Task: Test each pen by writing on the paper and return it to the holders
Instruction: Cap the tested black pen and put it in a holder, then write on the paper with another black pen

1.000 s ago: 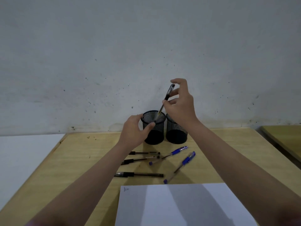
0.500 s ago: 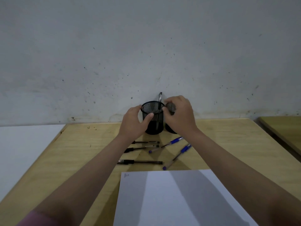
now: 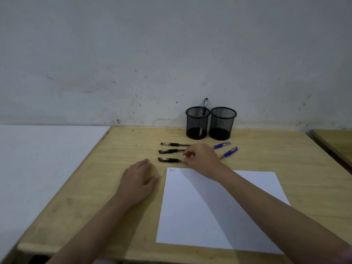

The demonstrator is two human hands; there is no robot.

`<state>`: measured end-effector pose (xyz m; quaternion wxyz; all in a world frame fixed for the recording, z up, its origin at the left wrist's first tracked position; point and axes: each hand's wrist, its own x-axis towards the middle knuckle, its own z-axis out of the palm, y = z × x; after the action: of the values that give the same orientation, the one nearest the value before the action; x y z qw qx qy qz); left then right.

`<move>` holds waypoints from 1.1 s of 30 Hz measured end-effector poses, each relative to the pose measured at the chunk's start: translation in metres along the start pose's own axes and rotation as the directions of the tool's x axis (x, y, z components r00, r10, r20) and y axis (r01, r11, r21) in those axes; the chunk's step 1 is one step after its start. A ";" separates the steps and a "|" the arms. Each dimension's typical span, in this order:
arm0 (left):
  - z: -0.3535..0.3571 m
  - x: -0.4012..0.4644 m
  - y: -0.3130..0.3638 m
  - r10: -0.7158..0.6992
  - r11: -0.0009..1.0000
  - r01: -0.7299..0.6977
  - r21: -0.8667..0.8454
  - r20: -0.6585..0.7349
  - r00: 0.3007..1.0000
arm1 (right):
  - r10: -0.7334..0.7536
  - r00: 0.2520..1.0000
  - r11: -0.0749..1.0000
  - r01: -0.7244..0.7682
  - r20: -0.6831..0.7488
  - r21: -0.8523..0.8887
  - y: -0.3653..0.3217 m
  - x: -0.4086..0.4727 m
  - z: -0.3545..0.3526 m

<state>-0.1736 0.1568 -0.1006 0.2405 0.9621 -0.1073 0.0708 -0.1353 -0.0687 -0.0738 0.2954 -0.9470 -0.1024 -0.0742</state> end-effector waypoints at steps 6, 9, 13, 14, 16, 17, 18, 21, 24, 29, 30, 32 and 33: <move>0.001 -0.002 0.000 -0.014 1.000 0.014 -0.009 -0.024 1.000 | 0.009 1.000 0.999 -0.007 0.029 -0.047 -0.007 0.003 -0.001; 0.000 -0.001 0.004 -0.011 0.993 -0.007 -0.118 -0.148 0.989 | -0.041 0.999 0.997 0.043 0.021 -0.063 -0.009 0.001 -0.009; -0.007 0.003 0.026 0.107 0.965 -0.181 -0.191 -0.347 0.932 | -0.140 0.990 0.990 0.140 0.015 0.011 -0.017 -0.011 -0.029; -0.009 0.005 0.032 0.147 0.955 -0.230 -0.187 -0.377 0.915 | -0.153 0.988 0.986 0.152 0.024 0.064 -0.021 -0.015 -0.036; -0.012 0.009 0.041 0.225 0.934 -0.318 -0.165 -0.423 0.878 | -0.158 0.987 0.974 0.153 0.019 0.167 -0.027 -0.024 -0.050; -0.014 0.010 0.045 0.251 0.921 -0.352 -0.167 -0.436 0.864 | -0.142 0.990 0.964 0.137 0.007 0.227 -0.030 -0.028 -0.057; -0.015 0.011 0.048 0.267 0.908 -0.377 -0.182 -0.442 0.856 | -0.109 0.994 0.942 0.105 -0.006 0.319 -0.032 -0.032 -0.065; -0.018 0.012 0.062 0.266 0.862 -0.427 -0.272 -0.474 0.839 | 0.061 0.998 0.749 -0.029 -0.025 0.662 -0.033 -0.040 -0.083; -0.020 0.010 0.080 0.252 0.803 -0.463 -0.376 -0.491 0.834 | 0.125 0.992 0.646 -0.060 -0.028 0.761 -0.036 -0.047 -0.079; -0.018 0.016 0.084 0.330 0.792 -0.524 -0.313 -0.501 0.800 | 0.129 0.955 0.705 0.100 -0.266 0.702 -0.041 -0.054 -0.055; -0.020 0.017 0.082 0.339 0.791 -0.533 -0.300 -0.511 0.790 | 0.122 0.944 0.718 0.130 -0.307 0.684 -0.041 -0.056 -0.053; -0.023 0.021 0.084 0.362 0.783 -0.554 -0.282 -0.518 0.775 | 0.109 0.925 0.721 0.179 -0.365 0.669 -0.043 -0.058 -0.048; -0.024 0.022 0.086 0.381 0.780 -0.564 -0.271 -0.509 0.772 | 0.105 0.915 0.719 0.200 -0.389 0.665 -0.045 -0.059 -0.045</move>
<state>-0.1749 0.0900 -0.0366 0.4270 0.7895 -0.3086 0.3150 -0.2072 -0.0668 -0.0249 0.6401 -0.7281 -0.0850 -0.2298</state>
